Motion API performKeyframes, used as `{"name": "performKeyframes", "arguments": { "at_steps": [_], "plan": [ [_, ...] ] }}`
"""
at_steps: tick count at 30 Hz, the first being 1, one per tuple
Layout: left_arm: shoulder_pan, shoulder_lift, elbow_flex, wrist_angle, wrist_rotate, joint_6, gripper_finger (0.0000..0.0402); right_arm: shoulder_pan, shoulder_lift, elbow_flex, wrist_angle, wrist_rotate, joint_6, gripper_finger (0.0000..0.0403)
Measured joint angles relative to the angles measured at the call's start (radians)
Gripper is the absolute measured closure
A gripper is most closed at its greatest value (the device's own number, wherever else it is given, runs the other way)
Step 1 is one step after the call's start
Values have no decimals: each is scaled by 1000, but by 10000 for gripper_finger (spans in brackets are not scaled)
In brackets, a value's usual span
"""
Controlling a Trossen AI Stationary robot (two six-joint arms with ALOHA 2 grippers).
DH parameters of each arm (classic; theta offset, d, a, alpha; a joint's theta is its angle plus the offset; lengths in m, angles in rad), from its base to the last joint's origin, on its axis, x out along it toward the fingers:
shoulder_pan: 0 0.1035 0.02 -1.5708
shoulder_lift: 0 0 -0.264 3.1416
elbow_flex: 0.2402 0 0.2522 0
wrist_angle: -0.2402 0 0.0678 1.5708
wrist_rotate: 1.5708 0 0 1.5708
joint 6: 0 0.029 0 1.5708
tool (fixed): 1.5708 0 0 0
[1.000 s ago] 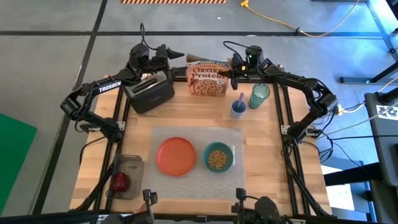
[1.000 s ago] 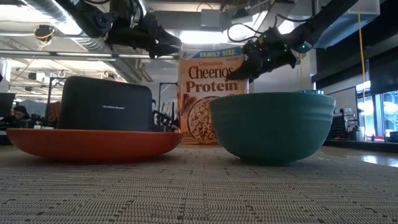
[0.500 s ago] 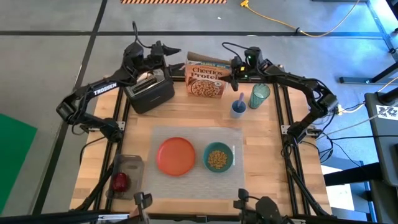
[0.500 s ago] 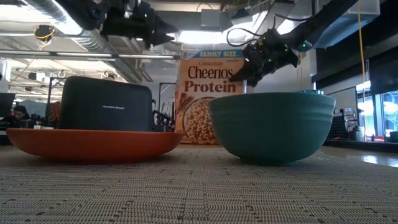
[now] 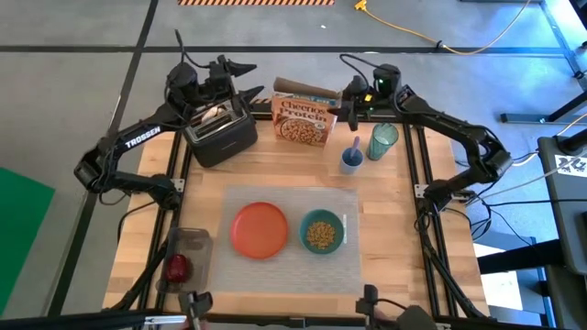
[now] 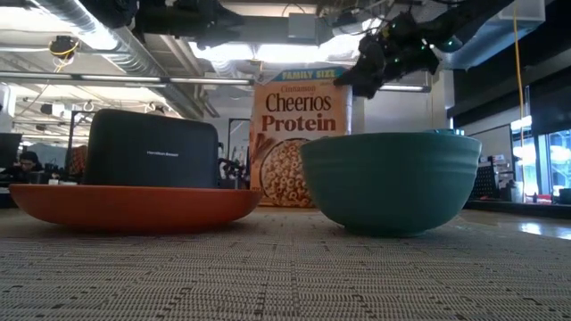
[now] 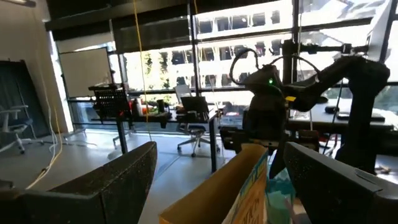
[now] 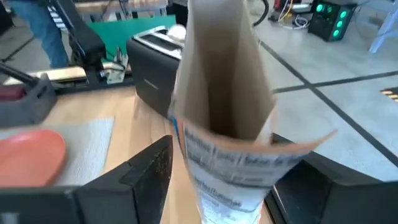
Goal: Arrange a breakfast setting
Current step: Pour the cereal from the cereal box into a green bowl, then put the bread on the orange plate
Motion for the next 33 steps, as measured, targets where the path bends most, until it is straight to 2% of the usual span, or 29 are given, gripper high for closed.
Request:
{"name": "performKeyframes", "arguments": {
  "at_steps": [7, 11, 16, 22, 25, 27, 30, 33],
  "plan": [
    [-2, -70, 0, -179, -113, -26, 55, 0, -106, 0, 6, 18, 97, 143],
    [-31, -102, 0, -253, -218, -27, 55, 0, -171, 0, 9, 95, 177, 133],
    [-80, -135, 0, -302, -276, -71, 55, 0, -247, 0, 9, 204, 263, 130],
    [-137, -175, 0, -607, -492, -110, 55, 0, -350, 0, -14, 281, 365, 130],
    [-150, -203, 2, -743, -592, -168, 58, 0, -383, 1, -54, 285, 428, 129],
    [-142, -206, 41, -883, -624, -200, 68, 0, -393, 2, -96, 279, 455, 129],
    [-97, -190, 133, -1055, -621, -208, 90, 0, -391, 2, -140, 233, 473, 129],
    [-40, -163, 225, -1164, -558, -179, 114, 1, -375, 2, -132, 139, 473, 129]
  ]
}}
